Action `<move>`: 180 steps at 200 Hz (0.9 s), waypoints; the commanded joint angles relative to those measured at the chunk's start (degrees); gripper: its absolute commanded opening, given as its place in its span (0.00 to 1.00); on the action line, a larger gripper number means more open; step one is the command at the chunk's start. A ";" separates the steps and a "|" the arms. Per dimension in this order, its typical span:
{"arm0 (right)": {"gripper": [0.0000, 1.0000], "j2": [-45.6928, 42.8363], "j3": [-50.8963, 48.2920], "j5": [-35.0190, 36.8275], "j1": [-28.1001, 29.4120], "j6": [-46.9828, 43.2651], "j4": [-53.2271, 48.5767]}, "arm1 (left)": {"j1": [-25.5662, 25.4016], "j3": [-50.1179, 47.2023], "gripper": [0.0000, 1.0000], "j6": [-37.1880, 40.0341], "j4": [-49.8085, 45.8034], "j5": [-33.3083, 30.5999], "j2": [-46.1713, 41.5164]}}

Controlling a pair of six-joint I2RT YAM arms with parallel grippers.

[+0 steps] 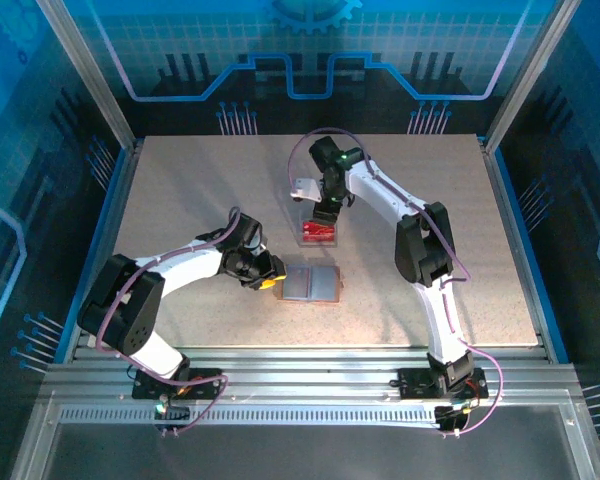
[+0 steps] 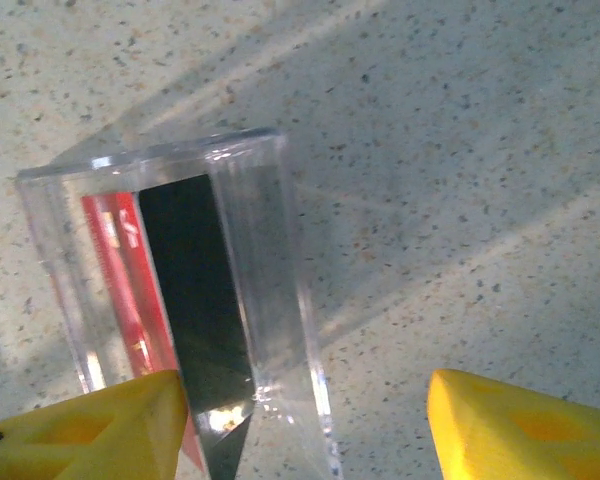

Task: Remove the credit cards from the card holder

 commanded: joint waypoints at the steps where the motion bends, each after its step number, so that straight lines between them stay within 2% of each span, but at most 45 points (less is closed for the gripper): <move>1: 0.65 -1.17 -1.36 1.48 0.34 0.82 3.92 | 0.50 -0.72 0.36 -1.14 -0.56 0.47 -1.44; 75: 0.65 -4.42 -6.06 6.08 0.64 0.84 12.19 | 0.55 -0.92 0.36 -1.14 -0.17 0.57 -1.09; 116: 0.65 -10.18 -10.78 5.04 2.37 3.46 13.60 | 0.53 -0.99 0.35 -1.27 0.46 0.68 -0.97; 148: 0.63 -16.35 -16.78 0.70 4.09 10.07 13.84 | 0.57 -0.88 0.35 -1.24 1.52 1.14 0.37; 180: 0.59 -22.33 -23.51 -3.48 6.17 21.29 14.77 | 0.54 -0.85 0.35 -0.99 2.74 1.89 1.95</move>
